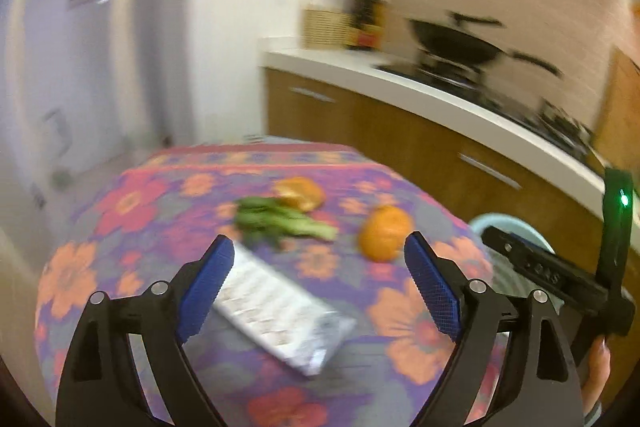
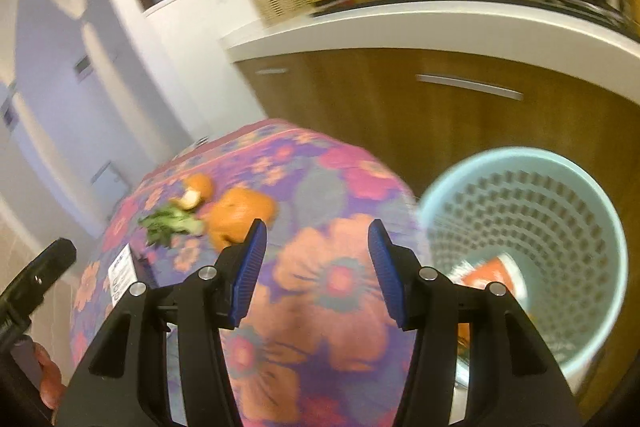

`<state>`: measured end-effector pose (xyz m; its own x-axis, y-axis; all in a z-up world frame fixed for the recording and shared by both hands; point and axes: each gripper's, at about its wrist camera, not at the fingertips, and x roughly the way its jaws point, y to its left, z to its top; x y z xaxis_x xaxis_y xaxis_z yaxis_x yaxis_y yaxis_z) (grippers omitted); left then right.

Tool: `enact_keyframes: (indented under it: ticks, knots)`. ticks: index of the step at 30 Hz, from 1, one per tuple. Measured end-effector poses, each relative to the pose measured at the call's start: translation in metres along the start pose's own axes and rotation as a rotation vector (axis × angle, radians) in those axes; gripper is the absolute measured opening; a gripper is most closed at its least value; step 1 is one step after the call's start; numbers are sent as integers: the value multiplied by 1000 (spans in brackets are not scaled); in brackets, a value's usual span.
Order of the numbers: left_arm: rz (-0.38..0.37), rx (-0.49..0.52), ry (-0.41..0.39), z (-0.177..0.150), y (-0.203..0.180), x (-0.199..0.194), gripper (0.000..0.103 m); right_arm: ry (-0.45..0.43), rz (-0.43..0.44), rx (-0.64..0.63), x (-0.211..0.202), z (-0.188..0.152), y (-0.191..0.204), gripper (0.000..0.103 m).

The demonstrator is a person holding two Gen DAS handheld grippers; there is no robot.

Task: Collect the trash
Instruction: 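Move both tools back over the table toward the milk carton, then grasp the white milk carton with the left tool while the right tool grasps the orange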

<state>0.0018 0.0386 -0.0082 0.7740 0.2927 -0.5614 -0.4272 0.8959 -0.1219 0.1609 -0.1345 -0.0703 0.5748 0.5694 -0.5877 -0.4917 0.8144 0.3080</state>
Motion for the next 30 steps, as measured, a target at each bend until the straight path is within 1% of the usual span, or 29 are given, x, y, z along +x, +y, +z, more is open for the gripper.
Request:
enact_keyframes:
  ticks: [1,4,5,8,10,11,13,16,17,19,21,23,26,30]
  knots:
    - [13,-40,-4,-2,11,-1,85,5,7,-19,5,1,7,49]
    - [5,-130,4,-10,34,-2,85,22,41,-87,23,4,28,49]
    - [14,-182,13,-16,42,-1,85,29,50,-112,30,5,35,49]
    - [8,-283,61,-31,49,12,85,54,62,-163,50,10,48,49]
    - [-14,-330,98,-40,48,23,85,75,61,-186,61,13,53,49]
    - [-20,-333,116,-42,43,29,85,81,63,-188,64,16,53,49]
    - [-4,-325,139,-47,35,37,85,79,68,-180,67,20,52,49]
    - [60,-295,174,-50,16,51,85,112,77,-131,76,22,42,49]
    - [105,-276,188,-50,8,56,85,110,82,-125,75,23,40,49]
    - [172,-254,210,-50,2,63,85,102,86,-131,74,21,41,49]
    - [215,-250,235,-53,0,71,85,109,77,-155,75,19,44,49]
    - [225,-245,262,-56,2,74,85,116,71,-180,76,18,49,49]
    - [225,-239,270,-56,7,73,82,119,69,-207,76,16,54,49]
    - [188,-204,289,-57,20,68,76,140,86,-213,79,15,55,49]
